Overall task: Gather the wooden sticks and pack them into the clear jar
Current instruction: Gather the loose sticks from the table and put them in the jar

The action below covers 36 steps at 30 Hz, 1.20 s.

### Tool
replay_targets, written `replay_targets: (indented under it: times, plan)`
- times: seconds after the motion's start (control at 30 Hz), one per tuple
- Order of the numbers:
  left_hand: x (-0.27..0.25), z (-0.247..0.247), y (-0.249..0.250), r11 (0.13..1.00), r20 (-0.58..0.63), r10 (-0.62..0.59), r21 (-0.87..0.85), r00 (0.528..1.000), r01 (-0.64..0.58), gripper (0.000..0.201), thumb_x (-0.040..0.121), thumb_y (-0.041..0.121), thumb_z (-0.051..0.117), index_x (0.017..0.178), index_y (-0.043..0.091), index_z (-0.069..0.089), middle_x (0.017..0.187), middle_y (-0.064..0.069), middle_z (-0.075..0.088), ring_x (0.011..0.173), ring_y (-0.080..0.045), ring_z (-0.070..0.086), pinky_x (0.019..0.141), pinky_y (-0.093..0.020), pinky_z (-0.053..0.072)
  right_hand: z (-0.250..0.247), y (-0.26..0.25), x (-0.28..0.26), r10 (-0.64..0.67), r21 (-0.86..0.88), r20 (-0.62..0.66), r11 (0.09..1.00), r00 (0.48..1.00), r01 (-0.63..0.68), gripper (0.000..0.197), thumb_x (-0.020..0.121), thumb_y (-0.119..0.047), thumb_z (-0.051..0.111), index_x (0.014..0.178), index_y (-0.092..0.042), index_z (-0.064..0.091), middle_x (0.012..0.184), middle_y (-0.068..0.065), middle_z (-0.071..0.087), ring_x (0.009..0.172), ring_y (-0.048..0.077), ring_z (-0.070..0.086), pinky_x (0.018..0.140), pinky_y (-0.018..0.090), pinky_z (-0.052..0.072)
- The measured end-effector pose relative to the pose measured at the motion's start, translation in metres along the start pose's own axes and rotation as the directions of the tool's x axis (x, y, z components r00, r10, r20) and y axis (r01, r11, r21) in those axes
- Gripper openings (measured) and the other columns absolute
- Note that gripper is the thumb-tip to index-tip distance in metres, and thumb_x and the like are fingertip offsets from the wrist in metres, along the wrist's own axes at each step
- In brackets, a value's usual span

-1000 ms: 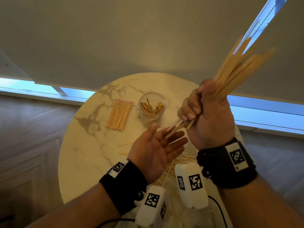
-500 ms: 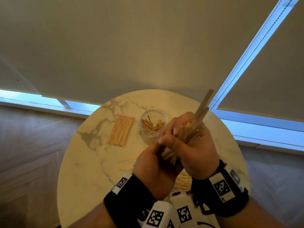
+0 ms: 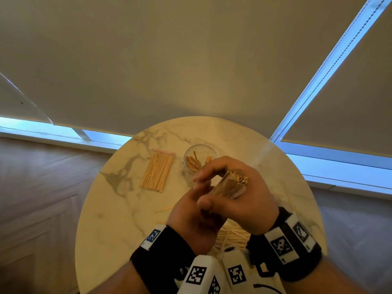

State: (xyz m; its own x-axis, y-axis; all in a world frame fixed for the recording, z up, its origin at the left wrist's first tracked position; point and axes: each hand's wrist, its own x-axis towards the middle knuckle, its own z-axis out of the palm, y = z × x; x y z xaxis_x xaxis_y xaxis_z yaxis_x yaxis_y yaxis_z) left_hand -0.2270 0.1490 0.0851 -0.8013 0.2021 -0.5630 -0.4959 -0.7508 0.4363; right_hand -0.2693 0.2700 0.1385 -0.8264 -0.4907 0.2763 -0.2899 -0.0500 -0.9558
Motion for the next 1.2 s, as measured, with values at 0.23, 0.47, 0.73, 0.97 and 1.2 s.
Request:
replay_targets:
  times: [0.23,0.47,0.73,0.97,1.2]
  plan:
    - [0.007,-0.01,0.009,0.998,0.021,0.052,0.02,0.998,-0.053,0.041,0.094,0.024,0.061,0.129,0.002,0.064,0.126,-0.024,0.063,0.11,-0.035,0.063,0.096,-0.046,0.05,0.005,0.016,0.011,-0.055,-0.221,-0.004,0.974,0.998,0.053,0.023,0.07,-0.029,0.088,0.074,-0.017,0.069,0.094,-0.002,0.06,0.089,0.021,0.063,0.075,0.03,0.051]
    - [0.017,-0.007,0.044,0.952,-0.127,0.092,0.302,0.988,-0.05,0.027,0.1,0.02,0.056,0.104,0.0,0.073,0.077,-0.011,0.064,0.06,-0.019,0.058,0.054,-0.031,0.049,0.008,0.032,0.025,-0.022,-0.286,-0.244,0.957,0.97,-0.051,0.028,0.087,-0.032,0.075,0.071,-0.011,0.068,0.074,0.0,0.065,0.069,0.019,0.065,0.064,0.025,0.05]
    - [0.058,-0.053,0.083,-0.097,0.259,0.554,0.964,0.791,-0.248,0.047,0.083,0.042,0.074,0.126,0.034,0.058,0.124,0.016,0.06,0.112,-0.005,0.056,0.094,-0.032,0.053,-0.009,0.06,0.063,-0.017,-0.403,-0.536,0.884,0.844,-0.238,0.033,0.089,-0.041,0.074,0.072,-0.014,0.066,0.069,-0.008,0.065,0.068,0.006,0.065,0.063,0.009,0.042]
    - [0.092,-0.056,0.091,-0.168,0.188,0.334,0.976,0.924,-0.137,0.106,0.069,0.059,0.083,0.155,0.028,0.031,0.154,0.005,0.048,0.138,-0.016,0.049,0.107,-0.032,0.048,0.007,0.107,0.091,0.1,-0.558,-0.394,0.764,0.914,-0.324,0.037,0.088,-0.051,0.07,0.07,-0.019,0.066,0.077,-0.006,0.063,0.074,0.014,0.062,0.075,0.043,0.053]
    - [0.092,-0.064,0.09,-0.111,0.205,0.357,0.978,0.911,-0.177,0.104,0.072,0.053,0.085,0.157,0.028,0.031,0.154,0.004,0.05,0.137,-0.017,0.051,0.107,-0.031,0.045,0.003,0.15,0.082,0.35,-0.489,-0.391,0.705,0.851,-0.514,0.079,0.077,-0.056,0.079,0.146,-0.041,0.043,0.142,-0.007,0.04,0.137,0.025,0.043,0.115,0.043,0.041]
